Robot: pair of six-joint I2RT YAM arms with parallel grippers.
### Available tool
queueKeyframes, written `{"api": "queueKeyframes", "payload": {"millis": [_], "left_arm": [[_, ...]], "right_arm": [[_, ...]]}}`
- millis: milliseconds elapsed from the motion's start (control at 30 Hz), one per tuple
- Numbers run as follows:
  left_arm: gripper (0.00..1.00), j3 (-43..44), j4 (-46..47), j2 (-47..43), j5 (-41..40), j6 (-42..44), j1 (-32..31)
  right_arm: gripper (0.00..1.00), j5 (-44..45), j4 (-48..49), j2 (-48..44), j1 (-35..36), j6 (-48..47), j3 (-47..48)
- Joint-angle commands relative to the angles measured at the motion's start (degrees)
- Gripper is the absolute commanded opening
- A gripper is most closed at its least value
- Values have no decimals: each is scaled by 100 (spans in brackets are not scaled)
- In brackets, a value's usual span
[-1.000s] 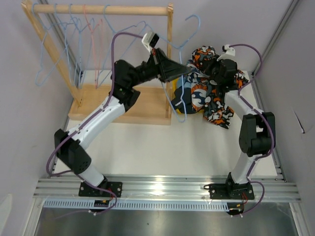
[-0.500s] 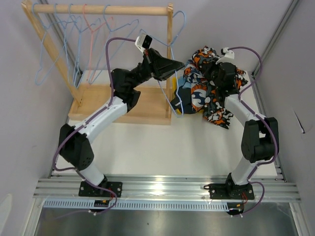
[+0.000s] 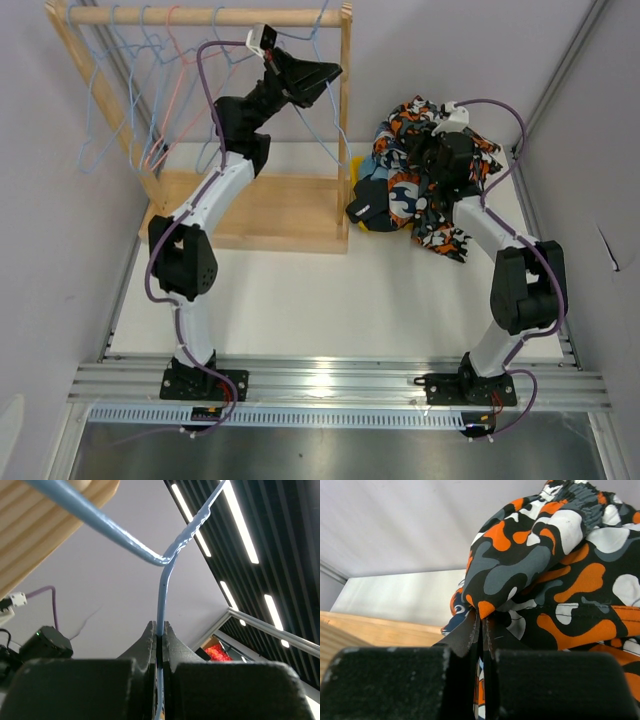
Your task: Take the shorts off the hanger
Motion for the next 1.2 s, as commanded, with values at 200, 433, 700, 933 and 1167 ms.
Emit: {"api": "queueKeyframes", "payload": {"millis": [200,433,700,933,1167], "left_arm": [[0,-276,877,117,-205,-695,230],[0,-1392,1176,-262,-609,-809,283],[12,-1798,1150,-420,-540,-783,318],[100,-2350,545,-991,-223,-362,318],[99,-3115,271,-1868,-170,-37,309]], "right_arm": [[0,163,512,-186,366,-148,-379],[0,417,477,-485,462,-121,-722],[0,628,302,-732,559,-209,-680],[88,1287,-1305,243,506,-288,1385],[99,1499,-1668,140,515,-96,1563]]}}
